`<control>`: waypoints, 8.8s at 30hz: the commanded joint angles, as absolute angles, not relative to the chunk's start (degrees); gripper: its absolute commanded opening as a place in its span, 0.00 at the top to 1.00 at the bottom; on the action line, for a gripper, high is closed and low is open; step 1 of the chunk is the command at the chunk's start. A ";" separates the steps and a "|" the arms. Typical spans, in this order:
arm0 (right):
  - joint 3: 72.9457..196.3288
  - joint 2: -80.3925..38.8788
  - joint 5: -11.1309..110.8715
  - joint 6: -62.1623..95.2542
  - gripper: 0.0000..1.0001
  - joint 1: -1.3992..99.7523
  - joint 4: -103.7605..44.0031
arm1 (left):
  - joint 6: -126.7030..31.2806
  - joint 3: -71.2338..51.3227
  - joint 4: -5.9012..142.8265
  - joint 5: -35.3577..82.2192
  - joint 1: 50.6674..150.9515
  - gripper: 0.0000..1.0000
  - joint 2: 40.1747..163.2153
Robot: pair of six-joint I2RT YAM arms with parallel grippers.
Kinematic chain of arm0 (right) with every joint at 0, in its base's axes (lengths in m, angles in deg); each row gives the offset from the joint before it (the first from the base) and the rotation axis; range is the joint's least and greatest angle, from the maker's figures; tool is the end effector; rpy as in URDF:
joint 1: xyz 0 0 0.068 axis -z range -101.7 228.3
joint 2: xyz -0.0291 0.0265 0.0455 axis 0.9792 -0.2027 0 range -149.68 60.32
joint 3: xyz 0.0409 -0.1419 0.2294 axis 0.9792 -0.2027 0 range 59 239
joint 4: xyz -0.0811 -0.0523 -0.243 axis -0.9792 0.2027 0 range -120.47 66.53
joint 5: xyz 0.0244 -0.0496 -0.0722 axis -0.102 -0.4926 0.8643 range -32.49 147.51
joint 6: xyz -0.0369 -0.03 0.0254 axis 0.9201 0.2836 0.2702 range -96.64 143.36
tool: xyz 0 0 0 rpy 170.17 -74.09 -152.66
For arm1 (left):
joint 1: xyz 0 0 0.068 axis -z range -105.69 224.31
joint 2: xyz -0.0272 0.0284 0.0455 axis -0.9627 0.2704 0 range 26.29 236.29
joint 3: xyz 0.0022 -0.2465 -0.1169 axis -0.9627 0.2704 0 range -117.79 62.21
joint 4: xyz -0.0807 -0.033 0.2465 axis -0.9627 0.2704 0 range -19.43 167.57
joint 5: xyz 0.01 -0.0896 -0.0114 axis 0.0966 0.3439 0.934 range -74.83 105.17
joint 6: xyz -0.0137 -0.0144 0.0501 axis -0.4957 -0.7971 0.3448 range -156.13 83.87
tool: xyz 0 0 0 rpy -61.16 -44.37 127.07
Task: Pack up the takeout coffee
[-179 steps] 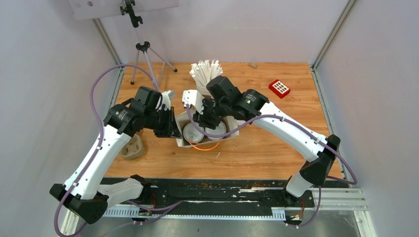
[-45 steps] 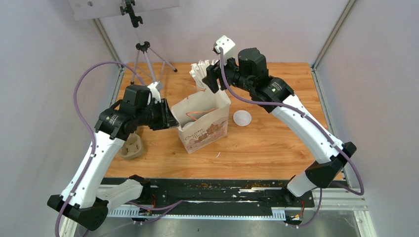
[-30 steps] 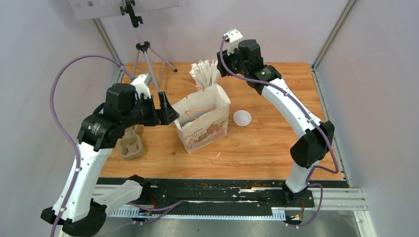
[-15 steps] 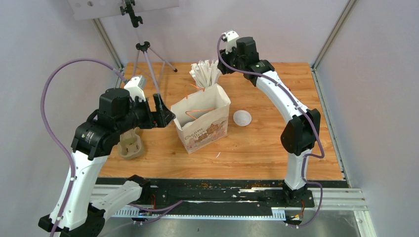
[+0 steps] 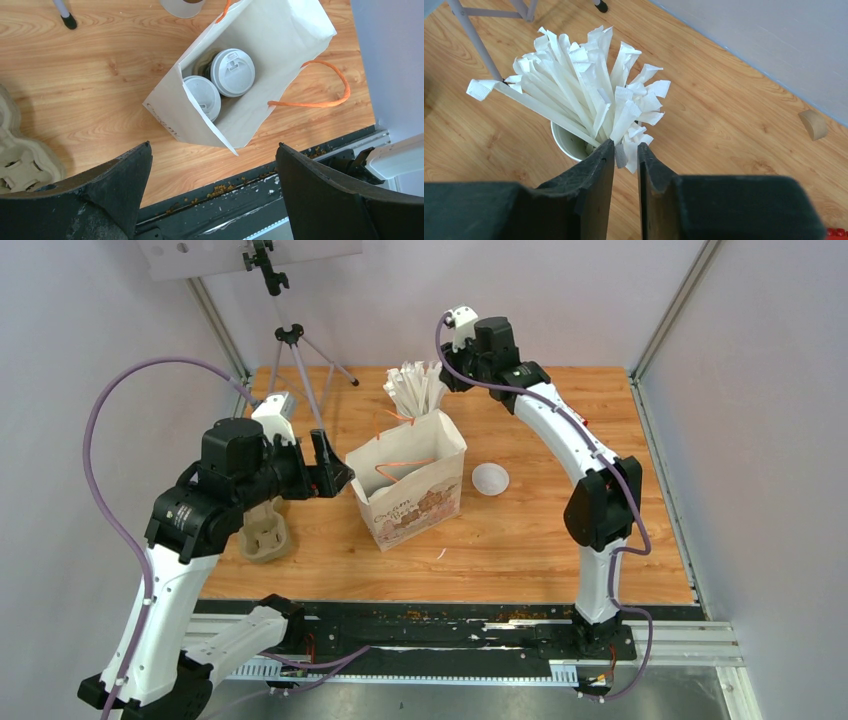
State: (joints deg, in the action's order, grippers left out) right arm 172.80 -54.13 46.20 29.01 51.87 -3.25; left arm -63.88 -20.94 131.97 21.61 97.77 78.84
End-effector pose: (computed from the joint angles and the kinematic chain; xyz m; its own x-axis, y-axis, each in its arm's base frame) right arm 0.4189 0.2160 0.3601 -0.3585 -0.2860 -0.8886 -0.6302 0.7765 0.0044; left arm 0.1210 -0.0569 0.4435 -0.6410 -0.2262 -0.7335 0.2096 0.8677 -0.4508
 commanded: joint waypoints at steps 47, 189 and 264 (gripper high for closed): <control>168.05 -11.37 49.52 24.09 1.00 51.96 10.59 | -58.19 -20.51 131.83 18.38 97.43 0.00 80.72; 188.29 -63.88 37.46 21.29 0.95 55.10 -4.97 | -59.42 -17.84 139.09 12.79 97.43 0.00 74.09; 151.49 -12.03 36.60 -2.71 1.00 55.01 -8.54 | -56.97 -16.84 132.65 14.81 97.43 0.00 78.06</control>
State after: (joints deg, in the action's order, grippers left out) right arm 156.76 -13.08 39.88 4.49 54.88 3.24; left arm -58.26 -14.86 134.81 14.07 97.77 77.60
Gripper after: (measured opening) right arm 0.010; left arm 0.998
